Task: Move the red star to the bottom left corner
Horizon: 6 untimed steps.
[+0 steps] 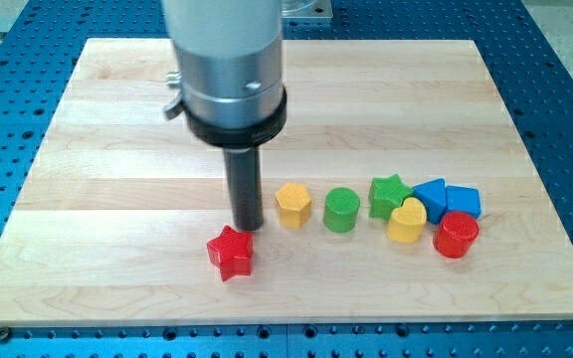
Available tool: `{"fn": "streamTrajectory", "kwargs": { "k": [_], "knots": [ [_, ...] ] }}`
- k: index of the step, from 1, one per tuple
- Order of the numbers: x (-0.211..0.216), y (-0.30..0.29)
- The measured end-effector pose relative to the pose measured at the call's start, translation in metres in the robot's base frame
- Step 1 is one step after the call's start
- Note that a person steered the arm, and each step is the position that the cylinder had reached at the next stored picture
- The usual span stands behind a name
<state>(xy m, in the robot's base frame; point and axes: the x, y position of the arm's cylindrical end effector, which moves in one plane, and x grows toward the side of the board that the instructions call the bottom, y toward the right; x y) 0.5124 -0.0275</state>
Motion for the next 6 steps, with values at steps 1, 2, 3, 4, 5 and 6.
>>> {"fn": "streamTrajectory", "kwargs": {
  "k": [1, 2, 3, 4, 5, 6],
  "knots": [
    [0.029, 0.021],
    [0.031, -0.003],
    [0.031, -0.048],
    [0.034, -0.014],
    [0.062, 0.015],
    [0.079, -0.012]
  ]
}}
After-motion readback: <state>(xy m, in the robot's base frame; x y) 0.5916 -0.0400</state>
